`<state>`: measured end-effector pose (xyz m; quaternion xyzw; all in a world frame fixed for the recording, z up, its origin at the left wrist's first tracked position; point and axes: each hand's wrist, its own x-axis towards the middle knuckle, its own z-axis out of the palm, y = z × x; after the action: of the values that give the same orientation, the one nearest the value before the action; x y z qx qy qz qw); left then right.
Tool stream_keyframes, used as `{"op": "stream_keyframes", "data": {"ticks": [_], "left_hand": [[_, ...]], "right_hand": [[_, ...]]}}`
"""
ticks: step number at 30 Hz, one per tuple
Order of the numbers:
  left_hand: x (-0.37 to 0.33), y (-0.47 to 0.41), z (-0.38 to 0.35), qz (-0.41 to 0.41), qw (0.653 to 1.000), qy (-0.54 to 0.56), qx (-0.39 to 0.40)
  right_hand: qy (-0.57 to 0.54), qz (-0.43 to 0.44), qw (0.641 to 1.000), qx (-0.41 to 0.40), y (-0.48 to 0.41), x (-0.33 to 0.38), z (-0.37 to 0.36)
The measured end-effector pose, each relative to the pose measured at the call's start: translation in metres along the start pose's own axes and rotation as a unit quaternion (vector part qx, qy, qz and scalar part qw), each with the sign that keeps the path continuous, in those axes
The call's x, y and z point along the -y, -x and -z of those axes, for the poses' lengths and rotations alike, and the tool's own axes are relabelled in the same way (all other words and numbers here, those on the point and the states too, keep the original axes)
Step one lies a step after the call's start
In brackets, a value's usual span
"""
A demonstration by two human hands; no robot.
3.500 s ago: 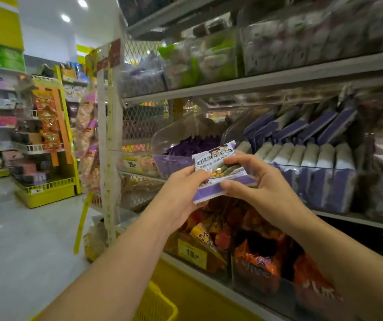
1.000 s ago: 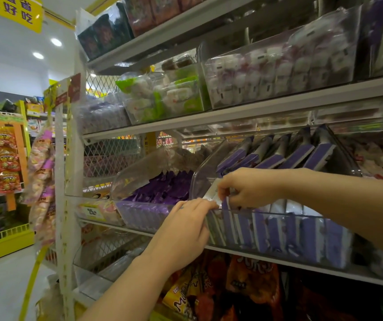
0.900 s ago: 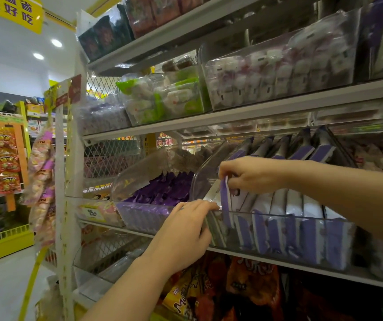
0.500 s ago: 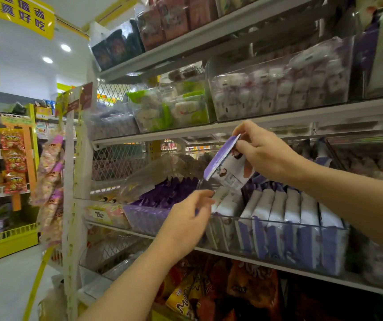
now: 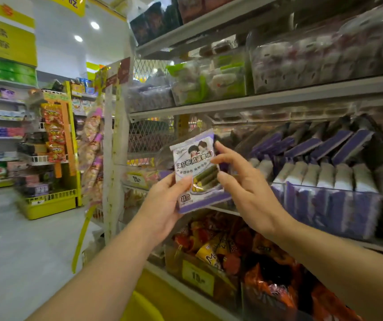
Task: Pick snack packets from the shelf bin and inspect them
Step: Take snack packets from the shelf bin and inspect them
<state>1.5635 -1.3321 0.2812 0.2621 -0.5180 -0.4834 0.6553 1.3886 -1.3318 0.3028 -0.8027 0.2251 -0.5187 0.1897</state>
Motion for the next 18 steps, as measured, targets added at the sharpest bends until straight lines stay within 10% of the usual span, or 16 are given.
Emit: {"op": "stream_keyframes", "data": {"ticks": [10, 18], "left_hand": [[0.075, 0.059, 0.09, 0.142, 0.971, -0.189, -0.036], [0.111, 0.059, 0.116, 0.13, 0.968, -0.119, -0.176]], "right_hand": [[-0.256, -0.277, 0.926, -0.024, 0.038, -0.078, -0.109], [-0.309, -0.35, 0.883, 0.036, 0.072, -0.127, -0.148]]}}
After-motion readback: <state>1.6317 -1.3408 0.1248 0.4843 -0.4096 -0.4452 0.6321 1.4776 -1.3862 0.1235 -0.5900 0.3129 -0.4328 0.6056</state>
